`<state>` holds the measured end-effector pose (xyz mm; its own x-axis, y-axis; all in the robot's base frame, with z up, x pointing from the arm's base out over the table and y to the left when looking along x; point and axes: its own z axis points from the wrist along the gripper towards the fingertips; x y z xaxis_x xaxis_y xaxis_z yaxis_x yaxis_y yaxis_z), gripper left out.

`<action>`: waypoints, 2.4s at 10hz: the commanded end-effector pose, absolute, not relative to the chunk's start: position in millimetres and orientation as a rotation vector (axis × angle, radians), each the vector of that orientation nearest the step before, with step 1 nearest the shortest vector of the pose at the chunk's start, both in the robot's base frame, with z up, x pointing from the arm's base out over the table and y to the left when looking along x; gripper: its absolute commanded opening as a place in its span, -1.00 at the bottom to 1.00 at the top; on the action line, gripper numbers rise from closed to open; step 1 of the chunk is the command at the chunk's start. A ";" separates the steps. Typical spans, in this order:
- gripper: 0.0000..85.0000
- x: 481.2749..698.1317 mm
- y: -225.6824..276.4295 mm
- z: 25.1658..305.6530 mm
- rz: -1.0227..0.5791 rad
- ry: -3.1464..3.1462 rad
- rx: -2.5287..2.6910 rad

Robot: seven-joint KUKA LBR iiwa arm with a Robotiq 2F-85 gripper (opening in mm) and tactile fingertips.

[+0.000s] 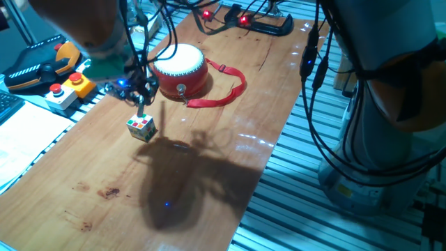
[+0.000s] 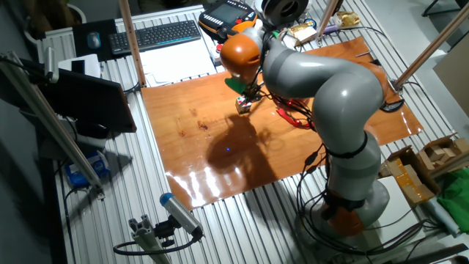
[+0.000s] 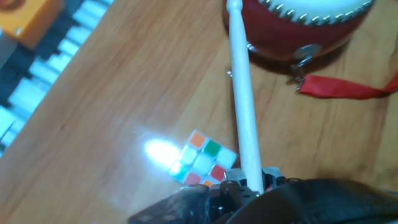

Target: Play the drum

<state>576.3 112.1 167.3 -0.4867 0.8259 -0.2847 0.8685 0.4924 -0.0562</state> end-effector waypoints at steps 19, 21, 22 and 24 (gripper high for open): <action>-0.98 568.8 88.8 170.2 -0.277 2.444 1.663; -0.98 568.8 88.8 170.2 -0.268 2.441 1.644; -0.98 568.8 88.8 170.2 -0.251 2.452 1.640; -0.98 568.8 88.8 170.2 -0.238 2.469 1.642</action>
